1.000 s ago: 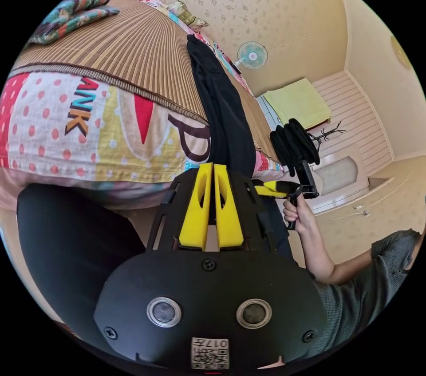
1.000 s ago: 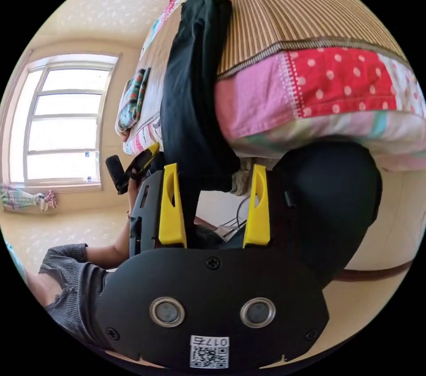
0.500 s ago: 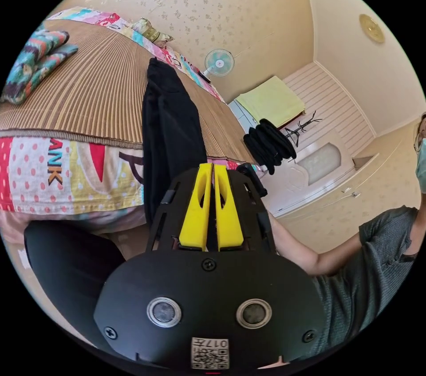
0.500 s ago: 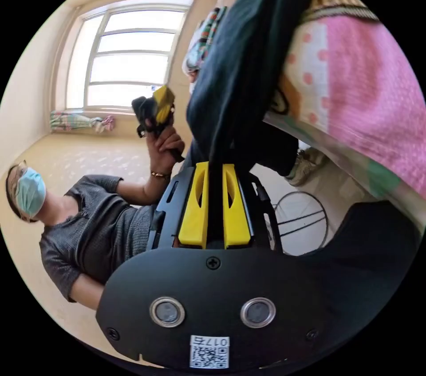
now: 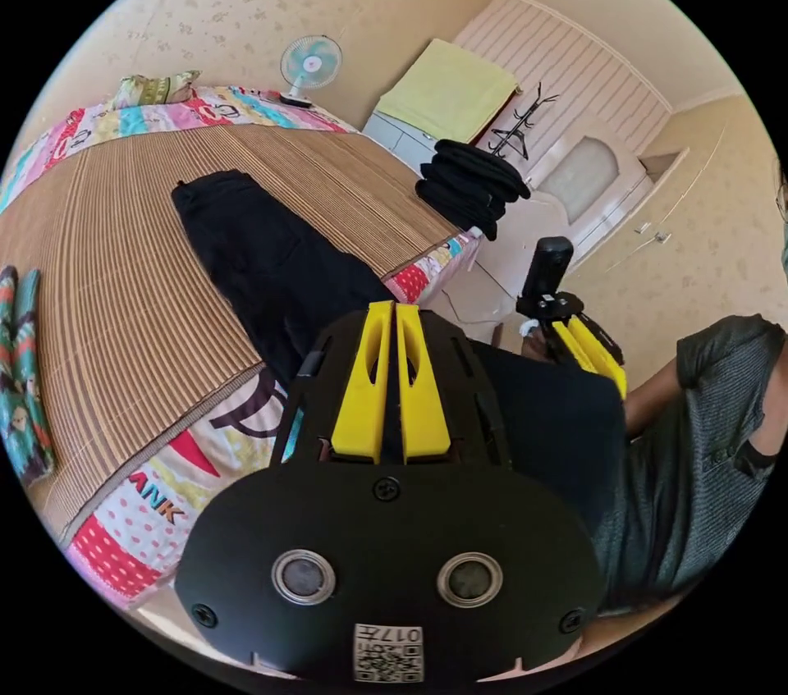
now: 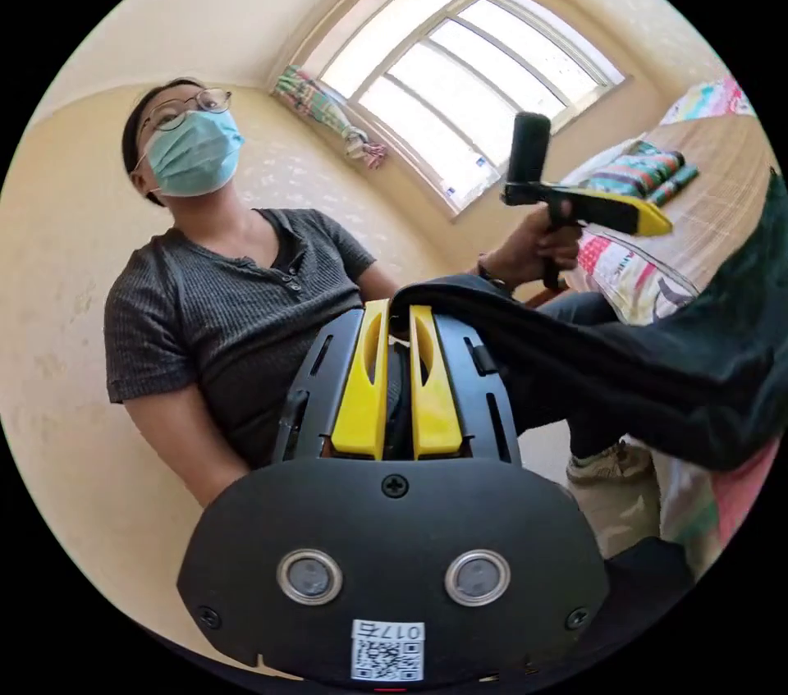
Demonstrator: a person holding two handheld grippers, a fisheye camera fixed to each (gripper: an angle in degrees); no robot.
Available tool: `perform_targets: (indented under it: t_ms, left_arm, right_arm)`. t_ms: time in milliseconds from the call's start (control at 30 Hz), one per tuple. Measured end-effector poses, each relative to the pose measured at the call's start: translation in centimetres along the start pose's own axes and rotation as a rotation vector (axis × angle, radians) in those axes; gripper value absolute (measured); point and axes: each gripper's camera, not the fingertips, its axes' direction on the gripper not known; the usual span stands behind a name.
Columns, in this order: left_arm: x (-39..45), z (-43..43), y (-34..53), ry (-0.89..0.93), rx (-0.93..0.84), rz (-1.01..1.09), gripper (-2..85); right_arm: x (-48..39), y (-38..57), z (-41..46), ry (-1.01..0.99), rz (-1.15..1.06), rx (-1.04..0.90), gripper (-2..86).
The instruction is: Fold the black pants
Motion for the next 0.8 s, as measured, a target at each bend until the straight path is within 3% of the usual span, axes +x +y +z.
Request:
perform_targets:
  t_ms: [133,267,333,433,600,667,800]
  left_arm:
    - [-1.7,5.1,0.7,-0.115,-0.158,-0.109,-1.0]
    - [-3.4,8.7,2.0,0.197,-0.269,-0.131,-1.0]
    - [-4.4,9.1,2.3,0.266,-0.272,-0.182,-1.0]
    - [-6.7,7.4,2.7,0.334,-0.169,-0.292,-1.0]
    - [-11.0,1.2,4.6,0.168,0.077,-0.497,-0.5]
    - [-12.1,-0.8,5.6,0.156,0.184,-0.545,0.3]
    - [-13.0,-3.8,7.4,0.296,0.483,-0.474,8.8]
  right_arm:
    - [-1.9,-1.0,-1.9,-0.138,-0.175,0.182,0.7]
    - [0.5,-1.8,-7.9,-0.085,-0.121,0.428,0.6]
    - [2.2,-2.9,-10.4,0.004,-0.054,0.491,0.6]
    - [5.8,-6.2,-13.6,0.113,0.068,0.533,0.6]
    - [13.8,-11.8,-16.7,0.117,0.26,0.514,1.1]
    - [17.3,-12.5,-18.0,0.273,0.454,0.543,1.6]
    - [20.1,-9.5,-19.6,0.426,0.755,0.663,1.8]
